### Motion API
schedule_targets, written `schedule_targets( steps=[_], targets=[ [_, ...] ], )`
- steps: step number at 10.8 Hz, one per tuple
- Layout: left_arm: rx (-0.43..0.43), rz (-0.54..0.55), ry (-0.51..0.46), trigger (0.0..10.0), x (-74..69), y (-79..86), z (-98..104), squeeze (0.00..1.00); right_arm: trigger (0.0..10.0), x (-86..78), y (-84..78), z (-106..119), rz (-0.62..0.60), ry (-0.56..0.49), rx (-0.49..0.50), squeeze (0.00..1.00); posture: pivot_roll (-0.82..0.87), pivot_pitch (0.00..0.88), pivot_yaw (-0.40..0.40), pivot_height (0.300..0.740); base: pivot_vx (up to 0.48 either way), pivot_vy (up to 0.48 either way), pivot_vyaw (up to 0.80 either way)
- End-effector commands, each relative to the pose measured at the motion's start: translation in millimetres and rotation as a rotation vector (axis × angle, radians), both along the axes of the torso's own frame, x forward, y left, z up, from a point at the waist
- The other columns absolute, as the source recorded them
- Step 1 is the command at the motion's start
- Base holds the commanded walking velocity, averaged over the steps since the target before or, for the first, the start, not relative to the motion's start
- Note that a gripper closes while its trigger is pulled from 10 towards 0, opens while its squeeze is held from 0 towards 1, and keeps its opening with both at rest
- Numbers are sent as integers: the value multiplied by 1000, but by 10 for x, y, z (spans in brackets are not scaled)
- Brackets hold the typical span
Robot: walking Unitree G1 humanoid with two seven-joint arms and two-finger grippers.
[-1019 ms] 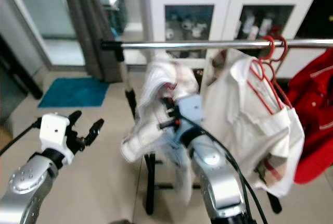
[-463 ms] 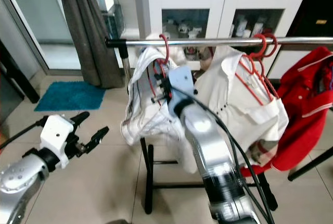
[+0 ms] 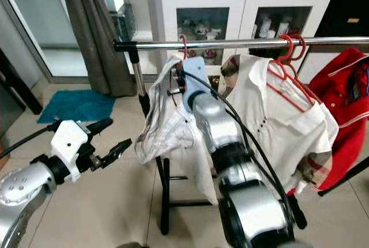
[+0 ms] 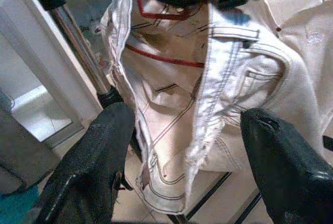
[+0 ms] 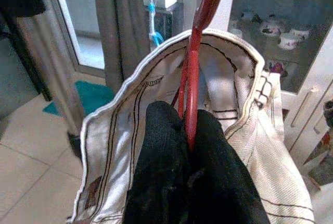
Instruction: Hang hanger
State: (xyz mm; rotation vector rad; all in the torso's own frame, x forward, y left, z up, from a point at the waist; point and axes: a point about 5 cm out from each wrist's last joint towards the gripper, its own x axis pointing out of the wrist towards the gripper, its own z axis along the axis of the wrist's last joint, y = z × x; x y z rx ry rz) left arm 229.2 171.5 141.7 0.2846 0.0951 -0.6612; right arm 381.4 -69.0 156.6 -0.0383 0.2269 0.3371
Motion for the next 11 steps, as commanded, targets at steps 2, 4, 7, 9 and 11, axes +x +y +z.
schedule_targets(
  steps=[2, 4, 7, 9, 11],
  targets=[
    [9, -20, -3, 10000, -3, -13, 52, 0, 10000, 133, 96, 225, 6, -55, 9, 0, 29, 0, 75, 740, 0, 0, 0],
    [-8, -31, -17, 10000, -4, -31, 104, 0, 10000, 142, 157, 110, 50, 44, -91, 0, 38, 0, 65, 740, 0, 0, 0],
    [-72, -20, -38, 10000, -2, -48, 179, 0, 10000, 125, 111, -6, 47, 73, -85, 1000, 38, 0, 58, 740, 0, 0, 0],
    [-109, 41, -71, 10000, 72, -21, 207, 0, 10000, 103, 84, 92, 119, -77, -36, 1000, 30, 0, 62, 740, 0, 0, 0],
    [-142, 54, -85, 10000, 115, -46, 227, 0, 10000, -18, 33, 136, 191, -184, 30, 1000, 20, 0, 67, 740, 0, 0, 0]
  ],
)
